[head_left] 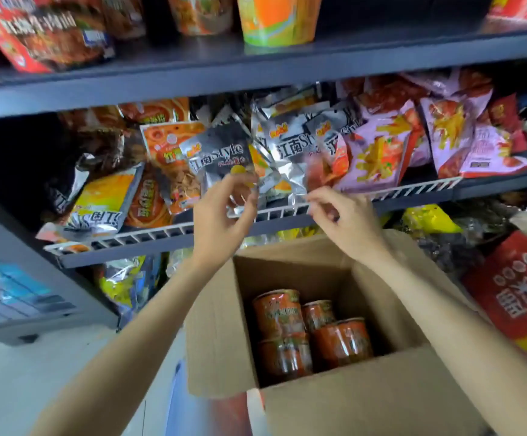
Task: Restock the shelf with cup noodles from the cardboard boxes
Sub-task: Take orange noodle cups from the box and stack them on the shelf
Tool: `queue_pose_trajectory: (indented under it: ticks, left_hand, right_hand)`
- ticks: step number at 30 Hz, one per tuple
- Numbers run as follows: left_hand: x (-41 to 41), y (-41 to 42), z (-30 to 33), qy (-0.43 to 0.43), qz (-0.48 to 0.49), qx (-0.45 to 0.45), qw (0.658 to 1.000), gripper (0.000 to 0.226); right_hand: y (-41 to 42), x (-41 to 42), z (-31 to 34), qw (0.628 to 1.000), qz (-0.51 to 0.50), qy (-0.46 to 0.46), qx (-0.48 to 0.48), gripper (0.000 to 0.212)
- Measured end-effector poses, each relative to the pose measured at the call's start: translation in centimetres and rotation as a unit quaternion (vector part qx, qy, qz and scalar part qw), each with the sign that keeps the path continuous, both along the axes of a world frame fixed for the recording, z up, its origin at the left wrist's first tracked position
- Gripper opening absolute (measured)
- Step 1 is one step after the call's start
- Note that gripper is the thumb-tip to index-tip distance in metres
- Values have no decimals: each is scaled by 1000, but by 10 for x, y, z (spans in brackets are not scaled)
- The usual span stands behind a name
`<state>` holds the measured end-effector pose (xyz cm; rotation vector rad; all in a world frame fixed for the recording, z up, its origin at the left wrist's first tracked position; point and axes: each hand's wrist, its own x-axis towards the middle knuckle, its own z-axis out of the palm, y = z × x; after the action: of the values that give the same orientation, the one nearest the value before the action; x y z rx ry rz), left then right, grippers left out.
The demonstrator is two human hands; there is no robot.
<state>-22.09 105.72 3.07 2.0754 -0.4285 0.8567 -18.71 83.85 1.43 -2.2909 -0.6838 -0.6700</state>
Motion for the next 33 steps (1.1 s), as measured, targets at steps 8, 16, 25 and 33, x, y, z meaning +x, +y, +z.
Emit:
queue_pose_trajectory:
  ticks: [8, 16, 25, 33]
  left_hand:
    - [-24, 24, -140, 393, 171, 63, 901, 69]
    - [-29, 20, -145, 386, 97, -28, 917, 65]
    - [-25, 18, -149, 362, 153, 21, 919, 58]
    - [-12, 5, -49, 131, 69, 31, 988, 42]
  right_hand:
    - [34, 4, -161, 818, -54, 487, -302, 70]
    - [81, -4, -242, 724, -163, 670, -24, 133]
    - [29, -7, -144, 783, -130, 608, 22, 118]
    - [-30, -50, -3, 831, -23, 457, 317, 109]
